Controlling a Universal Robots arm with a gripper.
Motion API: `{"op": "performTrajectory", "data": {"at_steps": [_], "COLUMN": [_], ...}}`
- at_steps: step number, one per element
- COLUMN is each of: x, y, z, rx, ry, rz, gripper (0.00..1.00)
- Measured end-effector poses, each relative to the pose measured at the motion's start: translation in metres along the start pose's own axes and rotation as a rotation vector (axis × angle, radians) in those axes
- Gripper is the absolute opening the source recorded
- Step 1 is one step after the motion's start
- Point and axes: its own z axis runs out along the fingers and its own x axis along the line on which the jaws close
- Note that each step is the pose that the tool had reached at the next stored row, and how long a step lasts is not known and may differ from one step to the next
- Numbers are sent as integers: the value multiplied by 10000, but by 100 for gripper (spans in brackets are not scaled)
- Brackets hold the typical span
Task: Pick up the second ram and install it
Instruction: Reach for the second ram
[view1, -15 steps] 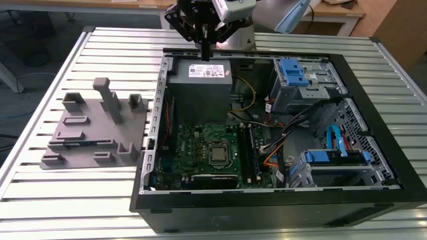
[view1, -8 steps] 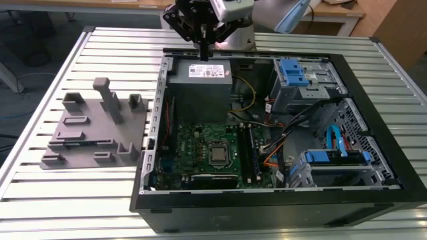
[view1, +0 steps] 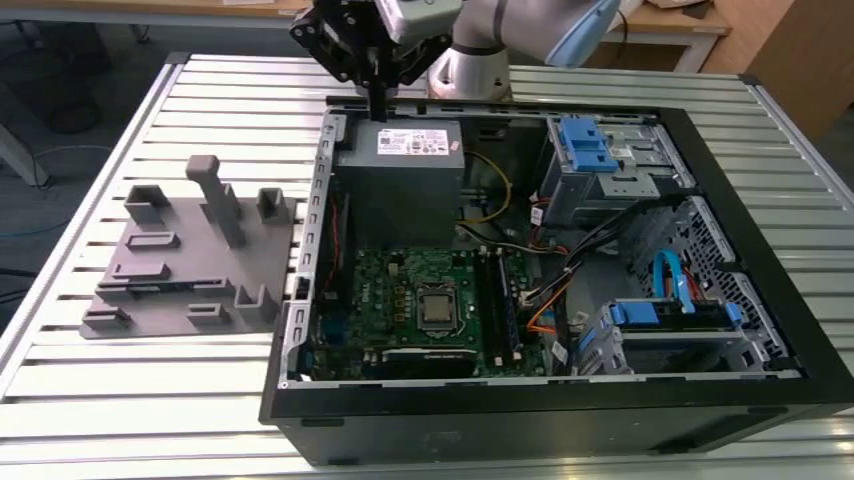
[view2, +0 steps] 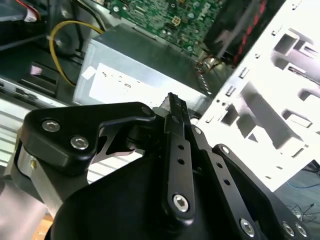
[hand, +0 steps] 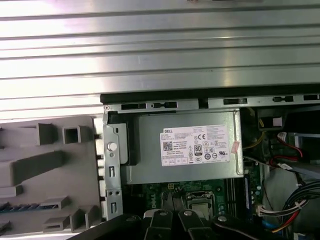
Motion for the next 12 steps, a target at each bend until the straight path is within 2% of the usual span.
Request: {"op": "performTrajectory", "data": {"at_steps": [7,12], "x": [199,265], "y": [-20,-31], "z": [2,7], "rx": [1,0], "ry": [1,0], "rz": [0,-1], "gripper": [11,11]}}
